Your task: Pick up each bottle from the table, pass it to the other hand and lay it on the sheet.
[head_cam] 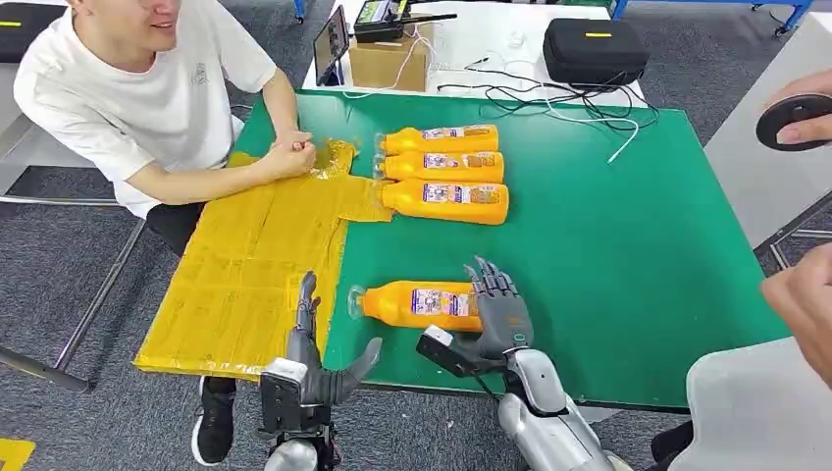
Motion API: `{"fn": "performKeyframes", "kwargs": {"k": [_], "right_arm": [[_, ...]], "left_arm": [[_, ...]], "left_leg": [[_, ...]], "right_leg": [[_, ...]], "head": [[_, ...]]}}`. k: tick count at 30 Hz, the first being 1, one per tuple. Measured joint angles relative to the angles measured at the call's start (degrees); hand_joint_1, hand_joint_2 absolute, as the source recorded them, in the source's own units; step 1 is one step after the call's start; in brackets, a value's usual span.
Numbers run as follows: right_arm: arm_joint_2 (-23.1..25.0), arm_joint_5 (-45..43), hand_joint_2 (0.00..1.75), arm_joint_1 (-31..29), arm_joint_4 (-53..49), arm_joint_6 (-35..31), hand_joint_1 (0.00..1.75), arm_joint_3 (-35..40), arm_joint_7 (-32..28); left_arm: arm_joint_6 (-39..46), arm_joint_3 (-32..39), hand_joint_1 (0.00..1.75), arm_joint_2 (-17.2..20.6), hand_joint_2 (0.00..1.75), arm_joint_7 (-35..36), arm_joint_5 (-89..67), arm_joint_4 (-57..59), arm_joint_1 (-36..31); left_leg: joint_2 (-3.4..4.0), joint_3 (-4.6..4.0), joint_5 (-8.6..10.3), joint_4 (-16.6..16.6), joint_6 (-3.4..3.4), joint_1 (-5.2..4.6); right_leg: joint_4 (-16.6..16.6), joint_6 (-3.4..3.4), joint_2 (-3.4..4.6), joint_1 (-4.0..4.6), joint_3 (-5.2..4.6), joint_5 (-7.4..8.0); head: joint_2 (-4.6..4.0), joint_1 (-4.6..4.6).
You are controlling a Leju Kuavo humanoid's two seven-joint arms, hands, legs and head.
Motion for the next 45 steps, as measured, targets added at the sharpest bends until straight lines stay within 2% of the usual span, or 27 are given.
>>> {"fn": "performKeyframes", "kwargs": {"k": [5,10,11,12,13,17,24,26,32,35,36,39,42,45], "right_arm": [[-0.33,2.73,1.75,-2.78,1.77,5.62,0.00,2.23,4.15],[-0.35,3.65,1.75,-4.70,3.06,6.96,0.00,3.98,5.88],[-0.35,3.87,1.75,-5.07,3.30,7.91,1.33,4.35,6.90],[-0.33,3.87,1.75,-5.66,3.65,9.74,1.69,4.68,8.14],[-0.24,3.87,1.75,-6.38,4.02,11.64,1.75,5.00,9.31],[0.20,3.85,1.75,-10.46,6.39,19.16,1.75,6.98,11.61],[1.27,3.67,1.75,-16.39,11.48,26.67,1.75,10.03,12.09],[1.33,2.60,1.75,-16.76,11.94,27.63,1.75,10.49,12.81],[1.22,-1.91,1.75,-15.50,11.93,27.89,1.75,11.21,13.03],[0.85,-6.93,1.75,-13.98,11.48,25.46,1.75,10.82,8.61],[0.63,-11.38,1.75,-12.41,10.36,23.36,1.75,9.70,4.10],[0.68,-22.84,1.75,-6.06,4.48,19.36,1.75,6.04,-4.31],[0.74,-30.65,1.75,1.34,-3.16,16.72,1.75,2.47,-7.10],[0.63,-34.72,1.75,6.10,-8.88,15.70,1.75,-0.40,-8.88]], "left_arm": [[-0.57,0.00,0.00,0.13,1.75,0.00,0.00,-0.26,0.00],[-0.57,0.00,0.00,0.15,1.75,0.02,-0.20,-0.79,0.01],[-0.57,0.02,0.00,0.17,1.75,0.09,-0.26,-0.90,0.00],[-0.57,0.04,0.00,0.17,1.75,0.17,-0.41,-0.96,-0.01],[-0.59,0.07,0.00,0.17,1.75,0.22,-0.68,-0.98,-0.04],[-0.96,0.35,0.00,0.04,1.75,0.53,-2.23,-1.69,-0.19],[-0.59,2.82,0.00,-1.33,1.75,2.38,-6.22,-4.68,-0.22],[1.18,3.28,0.00,-1.42,1.75,1.92,-9.97,-5.36,-0.13],[-1.09,5.25,0.00,-1.70,1.75,4.11,-10.32,-8.18,1.01],[-0.33,6.10,0.00,-2.21,1.75,3.89,-9.30,-9.22,1.79],[0.24,6.34,0.00,-2.25,1.75,3.21,-7.47,-9.53,2.07],[0.14,6.82,0.00,-2.14,1.75,2.14,0.20,-9.77,2.52],[-2.19,7.06,0.00,-1.81,1.75,3.61,9.04,-10.58,3.93],[-4.36,7.04,0.00,-1.35,1.75,5.47,13.43,-11.26,4.86]], "left_leg": [[0.09,0.04,0.00,0.00,0.00,0.00],[0.04,0.05,0.01,0.00,0.00,0.00],[0.06,0.05,0.01,0.00,0.00,0.00],[0.07,0.06,0.01,0.00,0.00,0.00],[0.08,0.08,0.01,0.00,0.00,0.00],[0.10,0.12,0.02,0.00,0.00,0.00],[0.09,0.17,0.06,0.01,0.04,0.00],[0.03,0.19,0.06,0.01,0.04,0.00],[0.06,0.29,0.02,0.01,0.02,0.01],[0.09,0.58,-0.07,-0.02,-0.01,0.01],[0.11,0.73,-0.11,-0.03,-0.02,0.02],[0.08,0.85,-0.18,-0.03,-0.03,0.03],[0.03,0.74,-0.16,-0.03,-0.03,0.05],[0.04,0.70,-0.15,-0.04,-0.02,0.05]], "right_leg": [[0.00,0.00,0.03,0.00,0.00,0.00],[0.00,0.00,0.02,0.00,0.03,0.00],[0.01,0.00,0.02,0.00,0.04,0.01],[0.01,0.00,0.03,0.00,0.03,0.01],[0.00,0.00,0.04,0.00,0.04,0.01],[0.00,0.00,0.04,0.00,0.07,0.02],[0.01,0.02,0.04,0.00,0.13,0.05],[0.01,0.03,0.02,0.00,0.15,0.05],[-0.02,0.02,0.03,0.01,0.21,0.02],[-0.06,0.00,0.05,0.01,0.43,-0.02],[-0.10,0.00,0.11,0.04,0.59,-0.03],[-0.13,-0.01,0.11,0.05,0.71,-0.05],[-0.12,0.00,0.07,0.06,0.69,-0.05],[-0.11,0.00,0.07,0.05,0.65,-0.05]], "head": [[0.02,0.00],[0.00,0.00],[0.00,0.00],[0.00,0.00],[0.00,0.00],[0.00,-0.02],[0.02,0.00],[0.02,0.02],[0.00,0.00],[0.02,0.02],[0.00,0.02],[0.00,0.00],[0.00,0.00],[0.02,0.00]]}}
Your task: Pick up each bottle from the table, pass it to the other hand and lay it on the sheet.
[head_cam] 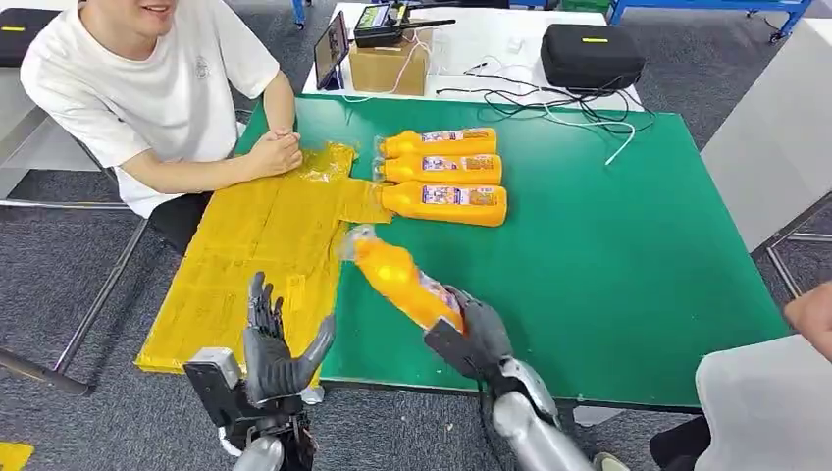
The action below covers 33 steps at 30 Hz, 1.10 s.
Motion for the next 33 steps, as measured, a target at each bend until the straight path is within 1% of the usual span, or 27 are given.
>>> {"fn": "performKeyframes", "kwargs": {"k": [4,8,10,12,16,18,20,24,27,29,31,33], "right_arm": [[0.15,-7.98,1.75,4.55,-5.88,-0.24,1.75,-3.34,-3.63],[0.57,-11.91,1.75,6.75,-10.47,-0.81,1.75,-4.96,-5.59],[0.85,-14.07,1.75,7.60,-12.48,-1.60,1.75,-5.59,-6.95],[1.14,-14.90,1.75,7.95,-13.98,-1.81,1.75,-6.01,-7.38],[1.18,-15.23,1.75,8.64,-15.69,-1.83,1.75,-6.55,-7.54],[1.16,-15.84,1.75,8.64,-16.10,-0.32,1.75,-6.62,-7.10],[1.00,-15.57,1.75,8.77,-16.28,1.86,1.75,-6.36,-6.92],[0.57,-12.71,1.75,9.58,-16.87,3.52,1.75,-4.28,-7.84],[0.44,-10.04,1.75,10.34,-17.74,3.98,1.75,-1.06,-7.95],[0.17,-7.83,1.75,10.26,-17.78,5.82,1.75,1.54,-6.90],[-0.46,-6.00,1.75,9.68,-17.37,8.44,1.75,4.47,-5.08],[-0.61,-4.37,1.75,8.71,-15.40,8.77,1.75,7.33,-4.45]], "left_arm": [[-2.88,-0.22,0.00,0.63,1.75,2.58,4.28,-0.79,0.60],[-5.42,-0.74,0.00,1.29,1.75,3.67,6.73,-1.29,0.94],[-9.27,-1.44,0.00,1.66,1.75,5.66,9.94,-1.60,1.16],[-11.60,-1.96,0.00,1.88,1.75,6.66,11.51,-1.75,1.43],[-12.77,-2.60,0.00,2.38,1.75,7.78,13.07,-2.05,1.58],[-18.54,-2.73,0.00,2.67,1.75,12.46,18.97,-2.40,1.99],[-20.98,-3.10,0.00,2.95,1.75,10.83,17.60,-3.10,2.70],[-19.22,-4.35,0.00,3.50,1.75,6.79,11.96,-4.22,2.99],[-12.25,-5.47,0.00,3.76,1.75,1.52,3.85,-4.55,2.76],[-8.03,-5.99,0.00,3.82,1.75,-1.34,-0.55,-4.44,2.24],[-6.27,-6.41,0.00,3.85,1.75,-2.26,-2.17,-4.04,1.54],[-5.52,-7.12,0.00,3.87,1.75,-2.01,-3.29,-3.43,0.86]], "left_leg": [[0.00,-0.18,0.04,0.01,0.05,-0.03],[0.00,-0.26,0.04,0.02,0.05,-0.04],[-0.04,-0.34,0.04,0.02,0.05,-0.04],[0.00,-0.37,0.04,0.01,0.05,-0.04],[-0.01,-0.39,0.04,0.01,0.05,-0.03],[0.00,-0.41,0.04,0.01,0.05,-0.03],[0.03,-0.43,0.04,0.01,0.05,-0.03],[-0.03,-0.48,0.04,0.01,0.05,-0.03],[0.01,-0.50,0.04,0.01,0.05,-0.02],[0.02,-0.50,0.04,0.01,0.05,-0.02],[-0.01,-0.52,0.04,0.00,0.05,-0.02],[-0.01,-0.53,0.05,0.00,0.04,-0.02]], "right_leg": [[0.01,0.01,0.00,-0.04,-0.11,0.01],[0.00,0.01,0.00,-0.04,-0.22,0.02],[0.01,0.01,-0.02,-0.04,-0.28,0.01],[0.01,0.01,0.00,-0.03,-0.35,0.02],[0.01,0.01,-0.02,-0.03,-0.36,0.02],[0.01,0.01,-0.01,-0.03,-0.37,0.02],[0.02,0.01,0.02,-0.03,-0.43,0.02],[0.02,0.01,-0.02,-0.02,-0.44,0.02],[0.02,0.01,-0.01,-0.02,-0.48,0.02],[0.02,0.01,-0.01,-0.02,-0.50,0.02],[0.02,0.01,-0.02,-0.02,-0.49,0.01],[0.02,0.01,-0.02,-0.02,-0.48,0.02]], "head": [[0.00,0.00],[0.00,0.00],[0.00,0.00],[0.00,-0.02],[-0.02,0.00],[0.00,0.00],[0.00,0.02],[-0.02,0.00],[-0.02,0.00],[-0.02,0.00],[-0.02,0.02],[-0.02,0.02]]}}
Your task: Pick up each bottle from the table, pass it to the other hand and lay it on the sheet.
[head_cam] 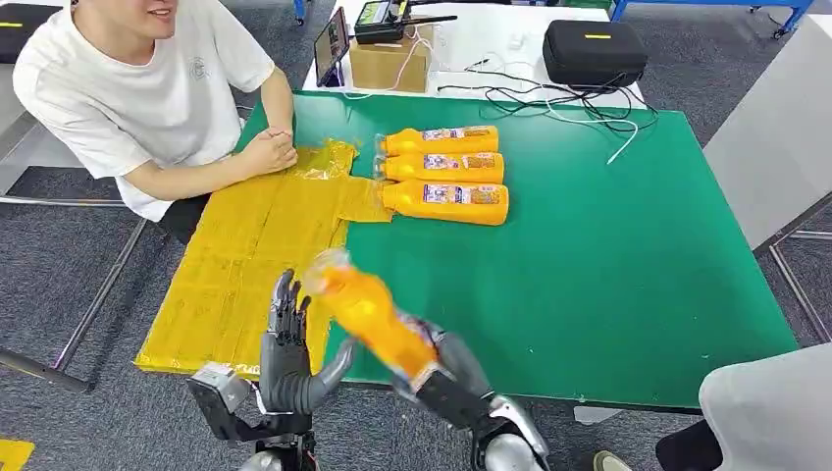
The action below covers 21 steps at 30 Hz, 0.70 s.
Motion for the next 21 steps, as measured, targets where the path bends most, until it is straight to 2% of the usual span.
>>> {"fn": "performKeyframes", "kwargs": {"k": [9,21], "right_arm": [[-0.18,3.04,1.75,-5.03,6.31,-0.17,1.75,8.01,1.29],[-0.44,2.85,1.75,-7.73,8.52,-0.74,1.75,10.14,1.34]], "left_arm": [[-9.70,-0.57,0.00,0.13,1.75,11.36,10.88,1.38,-1.44],[-11.78,0.02,0.00,0.59,1.75,12.57,13.23,1.38,-1.56]], "left_leg": [[-0.01,-0.04,0.02,0.01,0.01,-0.01],[0.01,-0.06,0.02,0.01,0.01,-0.01]], "right_leg": [[0.01,0.00,0.00,-0.01,-0.01,0.01],[0.01,0.00,0.00,0.00,-0.07,0.01]], "head": [[0.00,0.02],[0.00,-0.02]]}}
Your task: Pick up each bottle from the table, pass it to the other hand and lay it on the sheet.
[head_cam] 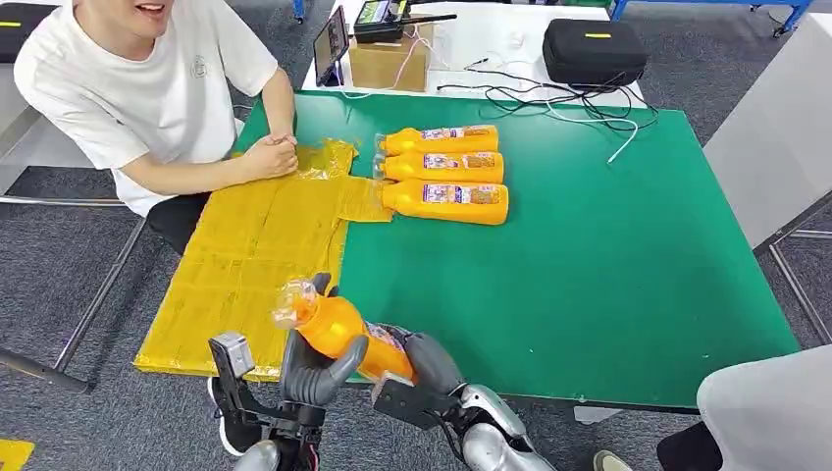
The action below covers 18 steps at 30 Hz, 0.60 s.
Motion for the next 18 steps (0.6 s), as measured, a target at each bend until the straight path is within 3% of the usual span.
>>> {"fn": "performKeyframes", "kwargs": {"k": [4,5,6,7,18], "right_arm": [[-0.04,-0.52,1.75,-0.20,0.00,-0.09,1.75,0.13,-0.66],[-0.04,-0.63,1.75,-0.28,0.00,-0.05,1.75,0.24,-0.74],[-0.07,-0.85,1.75,-0.39,0.00,0.00,1.75,0.41,-0.77],[-0.07,-1.14,1.75,-0.50,0.00,0.02,1.75,0.61,-0.92],[0.17,-6.15,1.75,-0.68,-0.07,-0.57,1.75,1.18,-3.41]], "left_arm": [[-2.10,0.29,0.03,0.15,1.75,0.87,1.83,0.41,-0.23],[-2.49,0.33,1.15,0.20,1.75,0.94,2.03,0.98,-0.42],[-2.30,0.33,1.55,0.20,1.75,0.83,1.93,1.57,-0.62],[-1.90,0.31,1.75,0.20,1.75,0.50,1.33,2.32,-0.89],[-1.49,0.59,1.75,-0.15,1.75,-0.57,2.36,5.66,-2.64]], "left_leg": [[0.00,0.00,0.00,0.00,0.00,0.00],[0.00,0.00,0.00,0.00,0.00,0.00],[0.00,0.00,0.00,0.00,0.00,0.00],[0.00,0.00,0.00,0.00,0.00,0.00],[-0.02,-0.03,0.00,0.00,0.00,0.00]], "right_leg": [[0.00,0.00,0.00,0.00,0.01,0.00],[0.00,0.00,0.00,0.00,0.01,0.00],[0.00,0.00,0.00,0.00,0.00,0.00],[0.00,0.00,0.00,0.00,0.00,0.00],[0.01,0.00,-0.01,0.00,0.00,0.00]], "head": [[0.00,0.02],[0.00,0.00],[0.00,0.00],[0.00,0.02],[0.00,0.02]]}}
